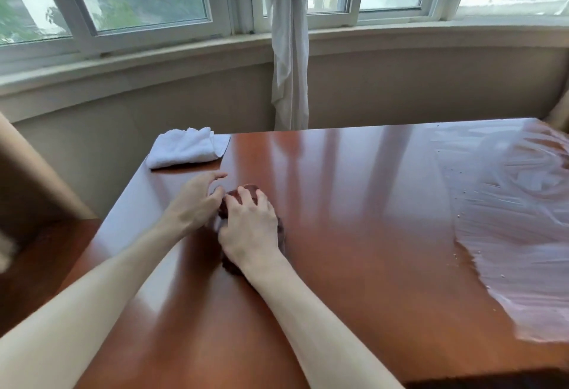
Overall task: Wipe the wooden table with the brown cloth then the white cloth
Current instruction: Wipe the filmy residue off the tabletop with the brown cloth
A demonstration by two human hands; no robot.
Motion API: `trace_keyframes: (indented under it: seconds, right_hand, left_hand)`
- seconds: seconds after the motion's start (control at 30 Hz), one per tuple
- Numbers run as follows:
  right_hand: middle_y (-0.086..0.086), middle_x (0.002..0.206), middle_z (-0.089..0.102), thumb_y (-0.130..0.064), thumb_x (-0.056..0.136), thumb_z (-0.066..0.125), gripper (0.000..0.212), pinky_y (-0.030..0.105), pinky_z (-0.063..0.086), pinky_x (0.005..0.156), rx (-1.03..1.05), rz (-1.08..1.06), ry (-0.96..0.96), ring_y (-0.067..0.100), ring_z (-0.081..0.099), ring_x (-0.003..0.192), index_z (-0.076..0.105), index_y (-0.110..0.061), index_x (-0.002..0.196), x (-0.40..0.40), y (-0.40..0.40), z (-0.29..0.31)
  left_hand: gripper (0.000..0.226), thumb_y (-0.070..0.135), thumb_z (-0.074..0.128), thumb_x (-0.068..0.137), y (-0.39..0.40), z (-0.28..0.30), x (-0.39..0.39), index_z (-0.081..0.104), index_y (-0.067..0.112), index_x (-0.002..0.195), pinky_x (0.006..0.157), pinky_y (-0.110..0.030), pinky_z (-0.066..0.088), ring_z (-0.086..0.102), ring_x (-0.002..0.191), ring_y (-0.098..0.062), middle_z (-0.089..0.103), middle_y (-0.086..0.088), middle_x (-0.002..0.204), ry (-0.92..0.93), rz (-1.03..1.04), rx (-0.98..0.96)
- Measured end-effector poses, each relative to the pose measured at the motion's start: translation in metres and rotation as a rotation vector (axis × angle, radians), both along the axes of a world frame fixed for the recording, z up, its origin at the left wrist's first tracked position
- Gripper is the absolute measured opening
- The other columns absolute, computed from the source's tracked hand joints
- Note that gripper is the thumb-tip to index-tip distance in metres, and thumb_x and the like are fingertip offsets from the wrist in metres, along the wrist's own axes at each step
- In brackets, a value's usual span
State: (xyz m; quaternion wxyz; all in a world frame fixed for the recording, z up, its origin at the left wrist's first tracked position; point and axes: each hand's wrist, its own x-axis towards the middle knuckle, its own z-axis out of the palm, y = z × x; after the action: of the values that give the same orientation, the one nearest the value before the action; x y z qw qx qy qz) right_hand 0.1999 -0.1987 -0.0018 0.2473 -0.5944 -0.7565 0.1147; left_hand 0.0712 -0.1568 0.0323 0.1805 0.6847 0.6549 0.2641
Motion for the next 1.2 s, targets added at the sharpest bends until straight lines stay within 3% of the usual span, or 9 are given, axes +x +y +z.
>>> trace_keyframes:
  seconds: [0.13, 0.23, 0.33, 0.43, 0.67, 0.73, 0.9, 1.1, 1.2]
  right_hand:
    - [-0.009, 0.146, 0.054, -0.024, 0.090, 0.055, 0.045, 0.041, 0.041, 0.109, 0.036, 0.128, 0.045, 0.023, 0.041, 0.140, 0.063, -0.031, 0.134, 0.037, -0.055, 0.005]
    - [-0.020, 0.148, 0.050, -0.023, 0.091, 0.055, 0.048, 0.036, 0.043, 0.107, 0.003, -0.016, 0.014, 0.010, 0.041, 0.139, 0.062, -0.040, 0.135, 0.108, -0.045, 0.014]
    - [-0.012, 0.144, 0.057, -0.018, 0.089, 0.054, 0.050, 0.040, 0.045, 0.104, -0.012, -0.272, -0.007, 0.023, 0.053, 0.131, 0.065, -0.039, 0.132, 0.181, -0.020, 0.018]
    - [-0.008, 0.142, 0.060, -0.016, 0.090, 0.052, 0.047, 0.043, 0.048, 0.097, -0.019, -0.442, -0.005, 0.031, 0.057, 0.123, 0.067, -0.038, 0.128, 0.220, -0.016, 0.023]
    - [-0.026, 0.143, 0.055, -0.019, 0.086, 0.054, 0.051, 0.038, 0.044, 0.111, 0.014, -0.285, -0.060, 0.008, 0.048, 0.135, 0.067, -0.045, 0.127, 0.246, -0.105, 0.011]
    - [-0.025, 0.139, 0.059, -0.016, 0.084, 0.055, 0.052, 0.038, 0.048, 0.106, 0.012, -0.361, -0.076, 0.014, 0.056, 0.128, 0.069, -0.046, 0.125, 0.283, -0.098, 0.019]
    - [0.001, 0.131, 0.068, -0.013, 0.087, 0.053, 0.049, 0.043, 0.052, 0.092, -0.016, -0.602, -0.143, 0.035, 0.060, 0.117, 0.069, -0.036, 0.127, 0.318, -0.058, 0.034]
    - [-0.024, 0.143, 0.056, -0.021, 0.089, 0.055, 0.048, 0.036, 0.043, 0.108, 0.036, -0.345, -0.138, 0.011, 0.047, 0.133, 0.067, -0.043, 0.129, 0.267, -0.109, 0.017]
    - [-0.020, 0.134, 0.063, -0.019, 0.085, 0.054, 0.045, 0.037, 0.048, 0.099, -0.005, -0.365, -0.085, 0.018, 0.058, 0.123, 0.070, -0.038, 0.122, 0.286, -0.087, 0.023]
  left_hand:
    - [0.038, 0.021, 0.054, 0.098, -0.035, -0.001, 0.000, 0.059, 0.022, 0.136, 0.098, -0.028, 0.036, 0.058, 0.116, -0.020, 0.058, -0.004, 0.138, 0.044, -0.014, 0.027]
    - [0.043, 0.028, 0.054, 0.100, -0.059, -0.003, 0.013, 0.054, 0.025, 0.142, 0.108, -0.031, 0.032, 0.051, 0.126, -0.022, 0.051, -0.002, 0.144, 0.067, -0.077, -0.002]
    - [0.049, 0.041, 0.051, 0.100, -0.080, -0.011, 0.025, 0.045, 0.033, 0.148, 0.119, -0.034, 0.023, 0.034, 0.144, -0.019, 0.039, -0.002, 0.155, 0.106, -0.142, -0.036]
    - [0.052, 0.051, 0.048, 0.099, -0.092, -0.017, 0.038, 0.042, 0.038, 0.149, 0.120, -0.034, 0.022, 0.029, 0.147, -0.018, 0.035, -0.001, 0.158, 0.179, -0.177, -0.022]
    - [0.058, 0.061, 0.040, 0.097, -0.104, -0.023, 0.112, 0.036, 0.042, 0.151, 0.123, -0.036, 0.018, 0.022, 0.150, -0.018, 0.031, 0.002, 0.161, 0.238, -0.339, 0.032]
    - [0.062, 0.068, 0.033, 0.094, -0.107, -0.031, 0.129, 0.032, 0.044, 0.152, 0.124, -0.039, 0.014, 0.017, 0.151, -0.021, 0.026, 0.001, 0.163, 0.294, -0.357, 0.012]
    - [0.068, 0.072, 0.018, 0.091, -0.117, -0.048, 0.138, 0.023, 0.048, 0.154, 0.125, -0.041, -0.001, 0.003, 0.155, -0.019, 0.015, 0.006, 0.167, 0.365, -0.306, 0.027]
    - [0.078, 0.075, 0.004, 0.081, -0.119, -0.047, 0.139, 0.020, 0.051, 0.154, 0.125, -0.039, -0.002, 0.002, 0.154, -0.017, 0.013, 0.009, 0.167, 0.391, -0.295, 0.030]
    - [0.074, 0.075, 0.011, 0.085, -0.119, -0.045, 0.141, 0.023, 0.050, 0.154, 0.125, -0.040, 0.000, 0.004, 0.154, -0.017, 0.015, 0.008, 0.167, 0.387, -0.294, 0.014]
